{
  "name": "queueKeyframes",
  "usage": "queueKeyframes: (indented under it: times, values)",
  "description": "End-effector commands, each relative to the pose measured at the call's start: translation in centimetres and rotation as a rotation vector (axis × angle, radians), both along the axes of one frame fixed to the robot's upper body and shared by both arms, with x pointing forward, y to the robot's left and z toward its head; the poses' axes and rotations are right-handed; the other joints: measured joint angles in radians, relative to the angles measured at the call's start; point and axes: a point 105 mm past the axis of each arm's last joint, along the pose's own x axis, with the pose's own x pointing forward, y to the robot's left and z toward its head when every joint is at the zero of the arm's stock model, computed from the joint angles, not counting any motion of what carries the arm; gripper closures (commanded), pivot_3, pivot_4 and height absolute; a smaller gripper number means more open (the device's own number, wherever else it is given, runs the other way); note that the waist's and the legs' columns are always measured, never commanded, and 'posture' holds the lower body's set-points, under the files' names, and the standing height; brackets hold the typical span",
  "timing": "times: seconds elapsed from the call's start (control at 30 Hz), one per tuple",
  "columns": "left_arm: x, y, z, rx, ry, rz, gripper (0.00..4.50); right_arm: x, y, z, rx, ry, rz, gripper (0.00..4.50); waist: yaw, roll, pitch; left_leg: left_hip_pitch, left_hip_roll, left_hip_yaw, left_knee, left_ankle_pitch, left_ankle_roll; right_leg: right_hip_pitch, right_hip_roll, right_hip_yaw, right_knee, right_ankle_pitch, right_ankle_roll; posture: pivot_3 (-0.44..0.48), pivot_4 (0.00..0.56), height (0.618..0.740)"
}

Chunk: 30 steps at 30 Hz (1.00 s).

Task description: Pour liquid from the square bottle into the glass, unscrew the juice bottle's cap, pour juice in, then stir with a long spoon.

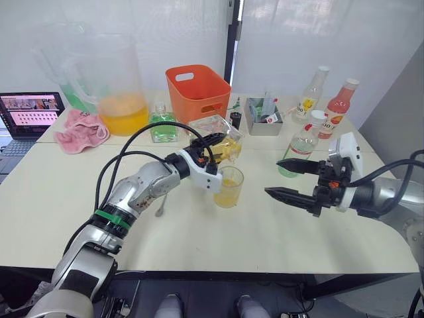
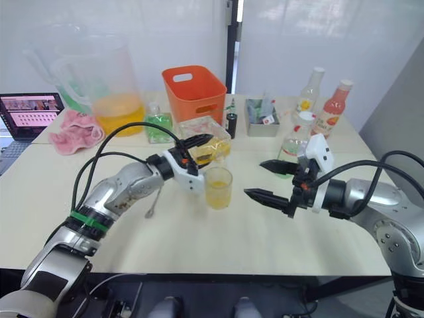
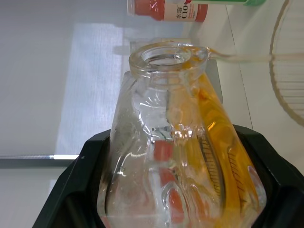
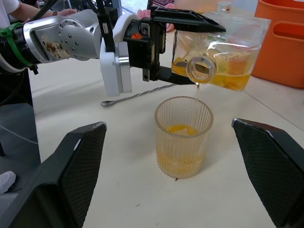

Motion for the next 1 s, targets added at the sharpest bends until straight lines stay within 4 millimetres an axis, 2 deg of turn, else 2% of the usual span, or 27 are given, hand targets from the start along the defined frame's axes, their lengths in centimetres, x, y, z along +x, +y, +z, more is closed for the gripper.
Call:
queueKeyframes:
  times: [0.03, 0.2, 0.37, 0.47, 0.57, 0.73, 0.83, 1.0]
  values:
    - [-0.9, 0.2, 4.3, -0.172, -0.049, -0.018, 1.71, -0.1, 0.2, 1.1, 0.003, -0.049, 0.025, 0.03, 0.001, 0.000, 0.000, 0.000, 0.000, 0.000, 0.000, 0.000, 0.000, 0.000, 0.000, 0.000, 0.000, 0.000, 0.000, 0.000, 0.150, 0.740]
    - [-1.0, 0.8, 5.0, -0.267, 0.019, -0.003, 1.71, 0.0, 0.3, 1.2, -0.001, -0.048, 0.040, 0.03, 0.002, 0.000, 0.000, 0.000, 0.000, 0.000, 0.000, 0.000, 0.000, 0.000, 0.000, 0.000, 0.000, 0.001, -0.001, 0.000, 0.150, 0.740]
    - [-0.8, 3.1, 7.2, -0.573, 0.184, 0.031, 1.71, 0.1, 0.6, 1.4, -0.004, -0.043, 0.081, 0.03, -0.001, 0.000, 0.000, 0.000, 0.000, 0.000, 0.001, 0.000, 0.000, 0.000, 0.000, 0.000, 0.000, 0.001, -0.002, 0.000, 0.150, 0.740]
    - [-0.6, 5.4, 8.4, -0.786, 0.282, 0.083, 1.71, 0.1, 0.9, 1.6, -0.004, -0.042, 0.107, 0.03, -0.006, 0.000, 0.000, 0.000, 0.000, 0.000, 0.000, 0.000, 0.000, 0.000, 0.000, 0.000, 0.001, 0.001, -0.002, 0.000, 0.150, 0.740]
    - [-0.2, 9.1, 8.9, -0.972, 0.332, 0.190, 1.71, 0.3, 1.3, 1.8, -0.002, -0.041, 0.134, 0.03, -0.013, 0.000, 0.000, 0.000, 0.000, -0.001, 0.001, 0.000, 0.000, 0.000, 0.001, 0.000, 0.001, 0.001, -0.001, 0.000, 0.150, 0.740]
    - [0.1, 15.8, 8.3, -1.249, 0.418, 0.369, 1.71, 0.5, 1.8, 1.9, 0.000, -0.035, 0.182, 0.03, -0.028, 0.000, 0.000, 0.001, 0.000, -0.002, 0.001, 0.000, 0.000, 0.001, 0.001, -0.001, 0.001, 0.001, -0.001, 0.000, 0.150, 0.740]
    - [-0.3, 17.6, 7.9, -1.305, 0.437, 0.406, 1.71, 0.5, 2.1, 1.9, 0.001, -0.033, 0.202, 0.03, -0.027, 0.000, 0.000, 0.000, 0.000, -0.002, 0.001, 0.000, 0.000, 0.001, 0.001, -0.001, 0.001, 0.001, -0.001, 0.000, 0.150, 0.740]
    - [-0.6, 20.0, 6.0, -1.397, 0.542, 0.475, 1.71, 0.5, 2.6, 1.9, 0.007, -0.027, 0.230, 0.03, -0.016, -0.001, 0.000, -0.001, 0.000, -0.004, 0.001, 0.000, 0.000, 0.001, 0.001, -0.003, 0.000, 0.001, -0.002, 0.000, 0.150, 0.740]
